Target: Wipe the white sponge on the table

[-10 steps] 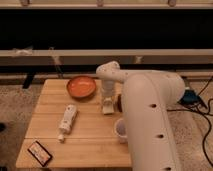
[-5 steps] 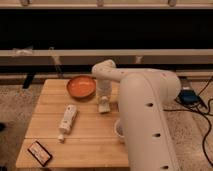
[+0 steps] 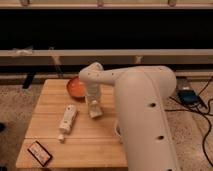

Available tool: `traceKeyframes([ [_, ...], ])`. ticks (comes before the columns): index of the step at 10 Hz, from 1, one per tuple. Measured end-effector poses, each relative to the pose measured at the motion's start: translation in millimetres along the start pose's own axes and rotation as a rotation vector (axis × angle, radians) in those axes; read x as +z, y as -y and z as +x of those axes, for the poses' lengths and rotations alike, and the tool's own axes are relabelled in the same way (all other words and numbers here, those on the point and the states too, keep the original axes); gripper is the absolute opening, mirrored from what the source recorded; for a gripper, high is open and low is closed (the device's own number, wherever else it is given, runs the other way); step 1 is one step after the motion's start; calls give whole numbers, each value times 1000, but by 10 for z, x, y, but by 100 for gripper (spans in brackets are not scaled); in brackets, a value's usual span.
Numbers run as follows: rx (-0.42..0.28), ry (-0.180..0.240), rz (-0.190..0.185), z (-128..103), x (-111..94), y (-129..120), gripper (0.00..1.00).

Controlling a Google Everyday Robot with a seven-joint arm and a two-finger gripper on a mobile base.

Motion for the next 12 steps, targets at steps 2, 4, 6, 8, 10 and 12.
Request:
traceKeyframes([
  [2,-2,-5,9,179,-16,100,0],
  [4,30,-11,13,337,-5,300,0],
  [6,91,-13,3,396,9,545,0],
  [8,143,-20,8,315,41,734,0],
  [10,185,-27,11,194,75,907,0],
  [12,232,-28,9,49,111,1051,0],
])
